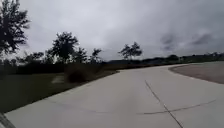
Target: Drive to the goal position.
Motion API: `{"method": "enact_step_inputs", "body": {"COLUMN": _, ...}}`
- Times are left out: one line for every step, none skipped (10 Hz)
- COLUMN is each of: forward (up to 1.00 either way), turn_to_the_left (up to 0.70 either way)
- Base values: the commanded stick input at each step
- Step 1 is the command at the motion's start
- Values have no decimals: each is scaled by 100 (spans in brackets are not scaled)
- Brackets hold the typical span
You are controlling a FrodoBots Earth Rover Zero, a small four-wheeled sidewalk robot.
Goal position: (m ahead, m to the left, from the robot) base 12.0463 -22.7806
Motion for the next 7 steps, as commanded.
{"method": "enact_step_inputs", "body": {"forward": 85, "turn_to_the_left": 0}}
{"method": "enact_step_inputs", "body": {"forward": 85, "turn_to_the_left": 0}}
{"method": "enact_step_inputs", "body": {"forward": 85, "turn_to_the_left": 0}}
{"method": "enact_step_inputs", "body": {"forward": 85, "turn_to_the_left": 0}}
{"method": "enact_step_inputs", "body": {"forward": 85, "turn_to_the_left": 0}}
{"method": "enact_step_inputs", "body": {"forward": 85, "turn_to_the_left": 0}}
{"method": "enact_step_inputs", "body": {"forward": 85, "turn_to_the_left": 0}}
